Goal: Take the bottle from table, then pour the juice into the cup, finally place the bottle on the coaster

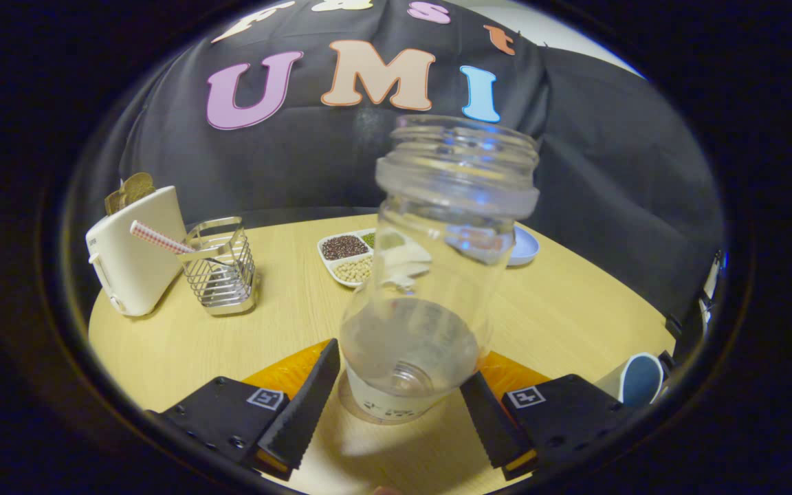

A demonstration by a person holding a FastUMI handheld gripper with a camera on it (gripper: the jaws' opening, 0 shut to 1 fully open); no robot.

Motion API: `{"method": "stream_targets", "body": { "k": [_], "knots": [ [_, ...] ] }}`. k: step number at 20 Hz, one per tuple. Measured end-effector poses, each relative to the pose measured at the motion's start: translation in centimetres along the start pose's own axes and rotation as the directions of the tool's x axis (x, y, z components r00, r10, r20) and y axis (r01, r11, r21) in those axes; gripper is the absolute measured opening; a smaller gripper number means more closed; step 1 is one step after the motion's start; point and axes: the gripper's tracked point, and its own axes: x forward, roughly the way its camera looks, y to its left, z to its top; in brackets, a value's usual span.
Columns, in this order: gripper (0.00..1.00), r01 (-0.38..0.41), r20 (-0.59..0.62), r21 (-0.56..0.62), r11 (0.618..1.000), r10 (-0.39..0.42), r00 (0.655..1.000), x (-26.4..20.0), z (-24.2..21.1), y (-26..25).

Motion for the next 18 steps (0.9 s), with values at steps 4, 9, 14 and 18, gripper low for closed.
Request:
{"method": "stream_targets", "body": {
  "k": [4,9,14,18],
  "knots": [
    [1.0,0.004,0.0,-0.008,1.0,-0.004,1.0,-0.14,-0.09,-0.13],
    [1.0,0.003,0.0,-0.003,1.0,-0.003,1.0,-0.28,0.05,-0.13],
    [1.0,-0.007,-0.005,-0.002,1.0,0.007,1.0,-0.24,-0.06,0.06],
    [1.0,-0.022,-0.02,-0.003,1.0,0.022,1.0,-0.44,-0.32,0.27]
  ]
}}
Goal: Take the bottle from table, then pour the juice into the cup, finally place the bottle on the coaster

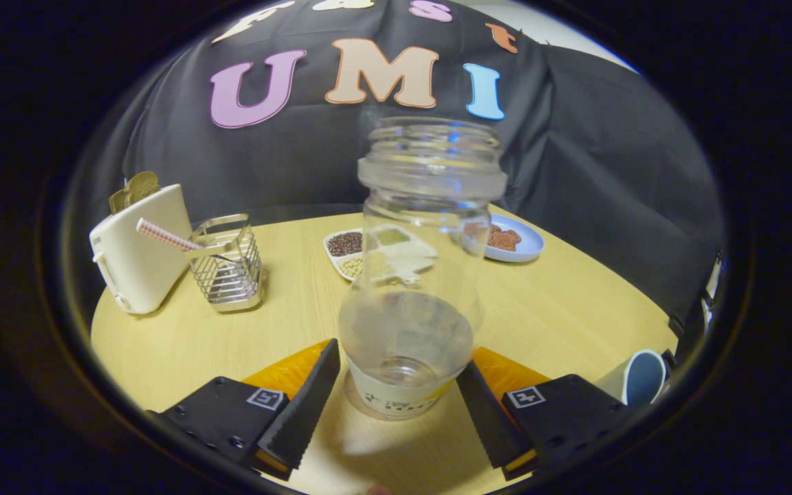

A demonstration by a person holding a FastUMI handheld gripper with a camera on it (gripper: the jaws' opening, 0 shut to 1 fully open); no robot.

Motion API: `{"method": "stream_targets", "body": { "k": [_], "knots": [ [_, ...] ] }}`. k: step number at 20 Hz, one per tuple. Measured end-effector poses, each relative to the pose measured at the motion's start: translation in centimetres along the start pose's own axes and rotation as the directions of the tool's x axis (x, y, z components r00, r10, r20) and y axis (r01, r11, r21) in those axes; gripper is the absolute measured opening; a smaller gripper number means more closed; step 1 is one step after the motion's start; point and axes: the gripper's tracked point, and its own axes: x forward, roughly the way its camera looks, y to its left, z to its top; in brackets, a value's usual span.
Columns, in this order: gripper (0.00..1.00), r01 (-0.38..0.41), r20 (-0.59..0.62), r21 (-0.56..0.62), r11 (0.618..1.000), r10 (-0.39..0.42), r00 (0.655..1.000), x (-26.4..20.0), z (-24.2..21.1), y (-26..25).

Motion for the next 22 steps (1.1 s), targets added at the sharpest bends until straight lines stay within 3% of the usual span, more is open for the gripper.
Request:
{"method": "stream_targets", "body": {
  "k": [13,18,22],
  "knots": [
    [1.0,-0.029,0.062,-0.004,1.0,0.029,0.998,-7.4,2.8,-2.1],
    [1.0,-0.098,0.114,-0.108,0.989,0.11,0.987,-12.1,5.7,-1.3],
    [1.0,-0.167,0.157,-0.126,0.978,0.186,0.97,-15.8,9.1,-0.2]
  ]
}}
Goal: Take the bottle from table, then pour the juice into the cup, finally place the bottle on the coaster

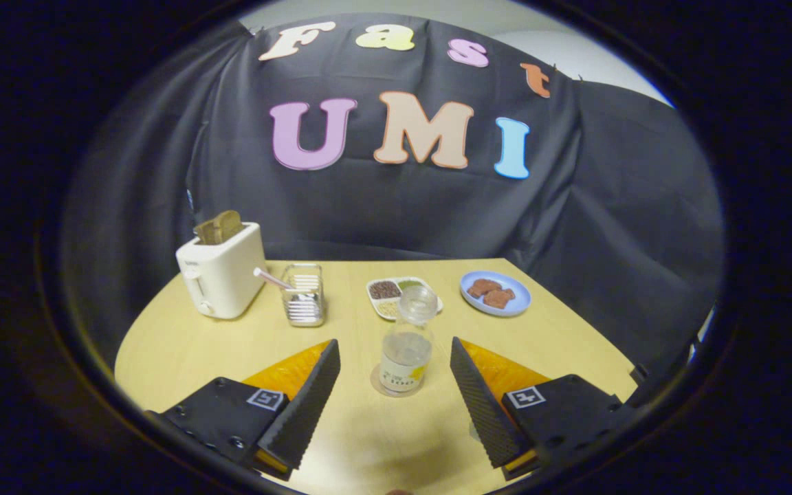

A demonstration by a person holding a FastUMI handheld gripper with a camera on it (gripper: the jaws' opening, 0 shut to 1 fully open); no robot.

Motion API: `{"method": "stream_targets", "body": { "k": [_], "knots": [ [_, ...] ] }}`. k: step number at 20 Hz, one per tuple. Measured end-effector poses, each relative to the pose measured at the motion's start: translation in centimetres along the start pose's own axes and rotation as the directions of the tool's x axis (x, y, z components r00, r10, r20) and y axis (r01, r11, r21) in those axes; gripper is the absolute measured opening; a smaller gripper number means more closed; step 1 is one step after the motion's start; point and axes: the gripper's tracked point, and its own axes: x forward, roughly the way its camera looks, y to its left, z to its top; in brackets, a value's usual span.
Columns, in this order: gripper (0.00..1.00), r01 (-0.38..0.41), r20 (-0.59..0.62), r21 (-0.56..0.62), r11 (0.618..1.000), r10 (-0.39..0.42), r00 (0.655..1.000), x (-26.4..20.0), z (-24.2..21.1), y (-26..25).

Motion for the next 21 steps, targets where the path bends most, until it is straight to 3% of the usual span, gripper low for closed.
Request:
{"method": "stream_targets", "body": {
  "k": [8,13,21],
  "knots": [
    [1.0,-0.12,0.104,-0.008,0.993,0.121,0.987,-5.2,6.8,1.9],
    [1.0,-0.191,0.117,0.015,0.981,0.188,0.975,-8.2,7.5,3.0],
    [1.0,-0.215,0.122,-0.004,0.977,0.214,0.969,-9.3,7.4,2.1]
  ]
}}
